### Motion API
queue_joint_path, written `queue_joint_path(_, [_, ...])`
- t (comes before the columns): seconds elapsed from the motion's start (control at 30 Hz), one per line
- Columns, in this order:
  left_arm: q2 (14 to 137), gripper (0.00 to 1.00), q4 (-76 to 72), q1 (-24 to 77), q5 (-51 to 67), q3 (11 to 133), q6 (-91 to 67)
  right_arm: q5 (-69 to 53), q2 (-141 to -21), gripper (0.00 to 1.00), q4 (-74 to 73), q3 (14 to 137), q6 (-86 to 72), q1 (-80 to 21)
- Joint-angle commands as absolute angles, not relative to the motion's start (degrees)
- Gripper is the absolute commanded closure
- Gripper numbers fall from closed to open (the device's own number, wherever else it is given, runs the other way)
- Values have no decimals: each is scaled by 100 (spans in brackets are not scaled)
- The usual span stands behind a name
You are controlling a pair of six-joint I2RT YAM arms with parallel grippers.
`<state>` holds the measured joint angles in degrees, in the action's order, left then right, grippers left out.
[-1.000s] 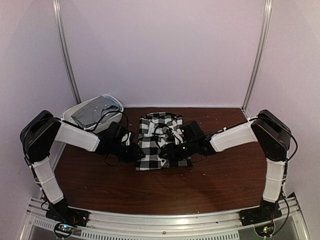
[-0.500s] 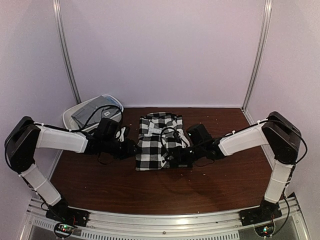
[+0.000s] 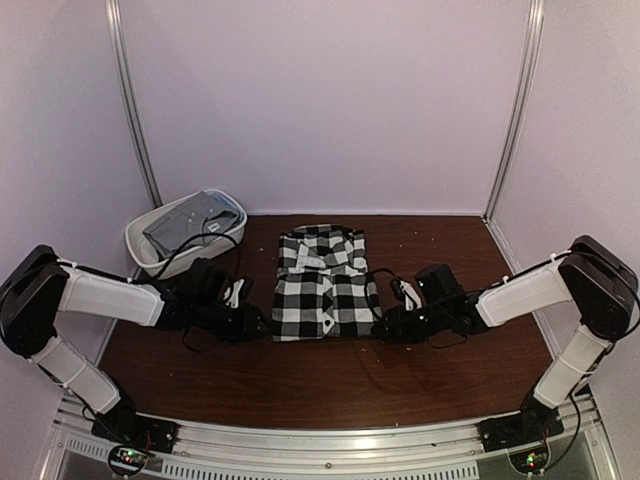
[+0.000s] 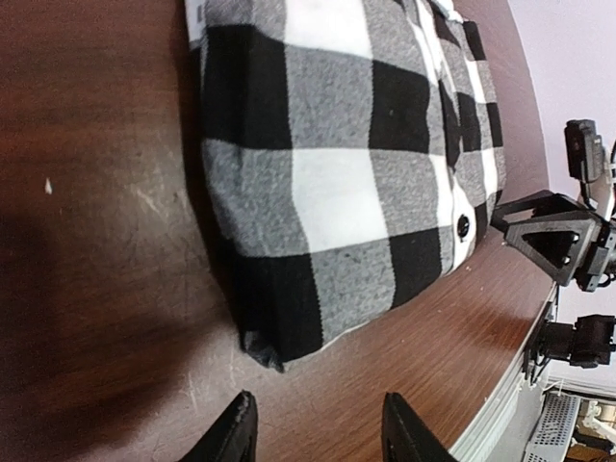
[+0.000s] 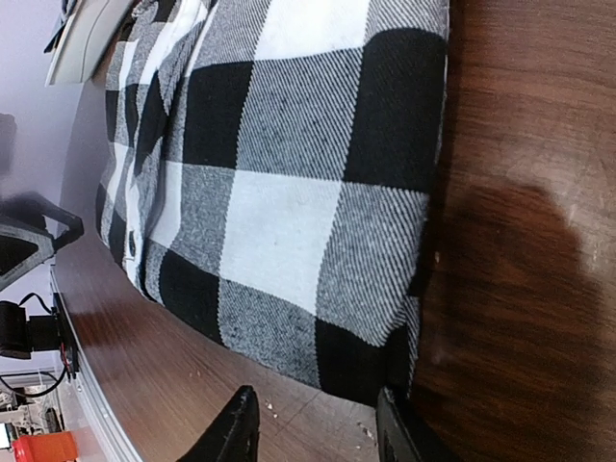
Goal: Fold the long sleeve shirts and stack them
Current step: Pick up the 2/3-rectangle-folded shirt from the center of the board.
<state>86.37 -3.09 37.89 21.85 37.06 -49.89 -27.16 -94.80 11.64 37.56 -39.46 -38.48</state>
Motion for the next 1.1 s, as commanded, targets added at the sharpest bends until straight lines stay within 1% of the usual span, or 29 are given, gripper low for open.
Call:
queue_joint_path(0.0, [8472,55,-750,3806,2254,3394,-5157,-2482,-9066,56,1208,3510,-4051,-3822])
queue_joint_path(0.33, [8809,56,-1205,3885,2220,3254,-5383,-2188,-8936,58,1118,3303,-4009,-3748])
queue_joint_path(0.9, [9361,59,-1108,3920,2211,3555,-5391,-2721,-9600,63,1270,3594,-3867,-3716])
queue_joint_path(1.07, [9548,65,-1108,3920,2266,3678,-5370,-2728,-9620,66,1199,3641,-3856,-3715])
